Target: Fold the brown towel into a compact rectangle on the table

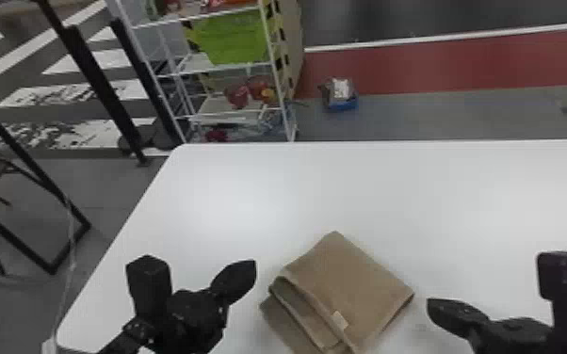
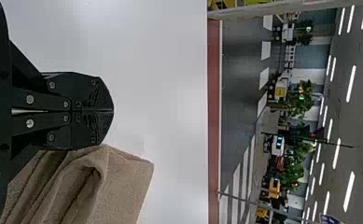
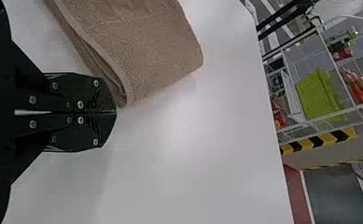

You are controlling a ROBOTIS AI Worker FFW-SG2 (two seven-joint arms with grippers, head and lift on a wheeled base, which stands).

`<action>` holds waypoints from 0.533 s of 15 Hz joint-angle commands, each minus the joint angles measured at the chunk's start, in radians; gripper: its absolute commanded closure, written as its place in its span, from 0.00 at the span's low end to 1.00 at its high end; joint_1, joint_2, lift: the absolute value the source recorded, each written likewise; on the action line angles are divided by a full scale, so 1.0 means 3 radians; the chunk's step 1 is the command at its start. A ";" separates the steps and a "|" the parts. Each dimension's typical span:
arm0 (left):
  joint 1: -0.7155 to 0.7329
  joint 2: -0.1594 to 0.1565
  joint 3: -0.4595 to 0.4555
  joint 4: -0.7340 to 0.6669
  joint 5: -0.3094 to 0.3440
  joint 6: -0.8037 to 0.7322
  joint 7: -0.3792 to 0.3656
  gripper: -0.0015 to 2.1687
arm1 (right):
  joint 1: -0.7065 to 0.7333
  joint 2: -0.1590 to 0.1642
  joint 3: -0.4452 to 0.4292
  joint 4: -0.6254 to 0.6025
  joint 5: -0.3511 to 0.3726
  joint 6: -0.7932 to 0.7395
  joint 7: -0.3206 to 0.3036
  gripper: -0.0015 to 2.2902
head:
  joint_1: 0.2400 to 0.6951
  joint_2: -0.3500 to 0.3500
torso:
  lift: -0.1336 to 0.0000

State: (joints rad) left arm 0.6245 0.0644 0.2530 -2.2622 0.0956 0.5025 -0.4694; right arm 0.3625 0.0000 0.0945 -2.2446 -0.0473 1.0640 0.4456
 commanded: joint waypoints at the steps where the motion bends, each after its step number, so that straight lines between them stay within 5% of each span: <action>1: -0.0001 0.0000 0.0026 -0.0001 0.0024 0.0000 0.0000 0.83 | -0.0217 0.0003 0.0079 0.0221 0.0030 0.0092 -0.0033 0.77 | 1.00 0.89 | 0.08; 8: -0.0062 0.0000 0.0082 0.0040 0.0075 0.0010 -0.0005 0.83 | -0.0718 0.0003 0.0324 0.0733 -0.0021 -0.0051 -0.0120 0.77 | 1.00 0.94 | 0.08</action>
State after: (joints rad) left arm 0.6097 0.0644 0.2746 -2.2522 0.1150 0.5025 -0.4719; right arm 0.1724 0.0000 0.1812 -2.0445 -0.0456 1.0526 0.4140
